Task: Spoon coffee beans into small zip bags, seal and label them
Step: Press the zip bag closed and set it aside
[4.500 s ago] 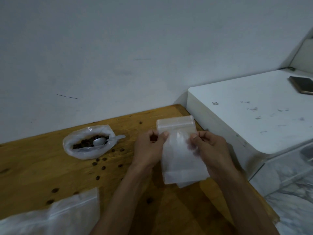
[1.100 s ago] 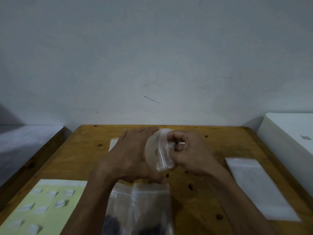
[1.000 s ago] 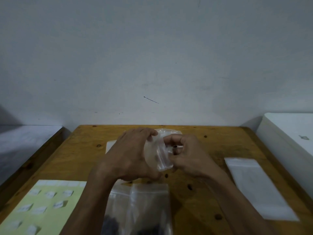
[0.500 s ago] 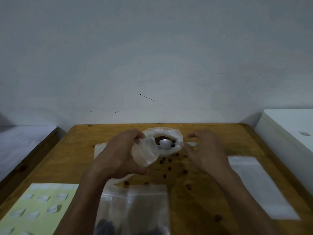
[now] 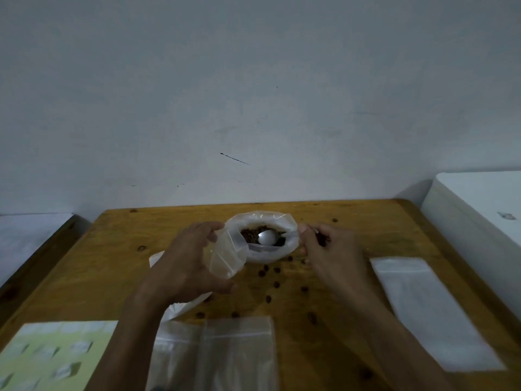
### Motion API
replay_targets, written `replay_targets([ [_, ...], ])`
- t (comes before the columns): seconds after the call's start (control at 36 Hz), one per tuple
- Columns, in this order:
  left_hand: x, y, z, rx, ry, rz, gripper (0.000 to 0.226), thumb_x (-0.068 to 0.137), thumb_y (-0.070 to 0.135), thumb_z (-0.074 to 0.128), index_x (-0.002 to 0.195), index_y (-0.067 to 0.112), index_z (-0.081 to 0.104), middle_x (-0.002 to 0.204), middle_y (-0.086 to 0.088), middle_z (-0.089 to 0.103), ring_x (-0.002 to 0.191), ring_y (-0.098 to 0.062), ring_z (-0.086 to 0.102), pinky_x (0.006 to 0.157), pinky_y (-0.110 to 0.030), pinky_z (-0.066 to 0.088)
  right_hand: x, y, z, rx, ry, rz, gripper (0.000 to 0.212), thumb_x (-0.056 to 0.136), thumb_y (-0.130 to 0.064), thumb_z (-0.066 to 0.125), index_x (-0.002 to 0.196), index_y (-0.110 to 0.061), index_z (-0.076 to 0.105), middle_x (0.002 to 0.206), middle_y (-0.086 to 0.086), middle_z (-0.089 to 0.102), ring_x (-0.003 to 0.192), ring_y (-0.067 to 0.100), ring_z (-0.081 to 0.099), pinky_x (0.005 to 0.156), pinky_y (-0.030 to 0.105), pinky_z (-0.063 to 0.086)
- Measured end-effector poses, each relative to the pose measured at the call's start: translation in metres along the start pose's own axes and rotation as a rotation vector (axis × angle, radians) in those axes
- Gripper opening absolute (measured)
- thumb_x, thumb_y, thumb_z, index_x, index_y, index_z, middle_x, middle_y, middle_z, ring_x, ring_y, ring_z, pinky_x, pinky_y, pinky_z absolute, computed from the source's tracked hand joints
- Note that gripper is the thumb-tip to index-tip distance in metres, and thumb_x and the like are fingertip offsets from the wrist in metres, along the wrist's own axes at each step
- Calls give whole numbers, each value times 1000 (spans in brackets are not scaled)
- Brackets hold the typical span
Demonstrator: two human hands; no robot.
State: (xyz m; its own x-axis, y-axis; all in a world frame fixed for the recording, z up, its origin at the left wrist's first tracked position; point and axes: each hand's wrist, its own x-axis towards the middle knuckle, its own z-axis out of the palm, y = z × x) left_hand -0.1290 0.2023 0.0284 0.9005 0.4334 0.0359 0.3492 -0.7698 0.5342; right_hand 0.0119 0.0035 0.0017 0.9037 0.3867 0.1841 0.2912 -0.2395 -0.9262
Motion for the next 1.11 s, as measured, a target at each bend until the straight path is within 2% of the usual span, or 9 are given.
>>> replay_targets([
  [0.08, 4, -3, -1, -3, -26, -5, 111, 51, 38, 96, 144, 30, 37, 119, 15, 44, 110, -8, 45, 82, -23, 40, -3, -1, 2, -280, 110, -422, 16, 100, -20, 59, 101, -16, 75, 80, 0, 69, 68, 13, 61, 54, 27, 48],
  [0.14, 6, -5, -1, -2, -51, -12, 112, 50, 40, 96, 144, 31, 36, 124, 13, 42, 111, -7, 45, 78, -19, 40, -3, 3, 5, -420, 168, -630, 17, 98, -15, 59, 102, -8, 74, 82, 3, 66, 66, 8, 52, 60, 18, 39],
  [0.25, 10, -3, -2, 7, -120, -36, 113, 50, 42, 95, 144, 34, 33, 132, 13, 36, 115, -9, 42, 77, -19, 39, -5, 16, 11, -541, 156, -728, 17, 96, -12, 58, 104, -4, 72, 88, 5, 64, 77, -2, 38, 74, -4, 30],
  [0.33, 13, 0, -2, 7, -162, -46, 110, 53, 42, 94, 143, 36, 32, 126, 16, 37, 111, -11, 44, 67, -16, 38, -7, 21, 17, -468, 161, -639, 14, 98, -8, 59, 105, -6, 71, 87, 1, 63, 75, -4, 40, 73, -3, 33],
  [0.44, 14, 1, 0, -13, -166, -43, 109, 55, 42, 94, 145, 34, 33, 122, 17, 40, 105, -9, 44, 62, -11, 35, -8, 20, 20, -235, 178, -313, 17, 100, -19, 57, 95, -20, 73, 71, -13, 63, 63, 3, 57, 56, 8, 42],
  [0.56, 12, 0, 2, -41, -166, -35, 107, 56, 38, 94, 144, 34, 33, 120, 17, 40, 102, -7, 45, 60, -11, 38, -9, 16, 30, 113, 109, 102, 21, 99, -29, 57, 84, -29, 72, 63, -4, 70, 53, 3, 63, 50, 19, 49],
  [0.64, 10, 1, 3, -46, -151, -28, 106, 56, 37, 94, 143, 33, 33, 120, 17, 40, 104, -7, 45, 62, -11, 39, -8, 16, 35, 261, 134, 229, 18, 99, -24, 58, 90, -23, 73, 65, -2, 71, 52, 4, 63, 52, 17, 50],
  [0.81, 9, 1, 8, -42, -75, -25, 105, 55, 36, 94, 142, 29, 37, 123, 16, 40, 111, -9, 43, 88, -25, 43, 1, 13, 18, 351, 216, 255, 14, 97, -21, 61, 91, -19, 73, 60, -6, 69, 51, 5, 62, 54, 23, 53],
  [1.11, 12, 1, 14, -48, -26, -55, 105, 56, 49, 91, 143, 28, 36, 122, 13, 43, 110, -12, 45, 84, -30, 44, -6, -26, -14, 368, 174, 68, 16, 98, -18, 60, 88, -14, 72, 58, -3, 66, 48, 6, 57, 46, 20, 49],
])
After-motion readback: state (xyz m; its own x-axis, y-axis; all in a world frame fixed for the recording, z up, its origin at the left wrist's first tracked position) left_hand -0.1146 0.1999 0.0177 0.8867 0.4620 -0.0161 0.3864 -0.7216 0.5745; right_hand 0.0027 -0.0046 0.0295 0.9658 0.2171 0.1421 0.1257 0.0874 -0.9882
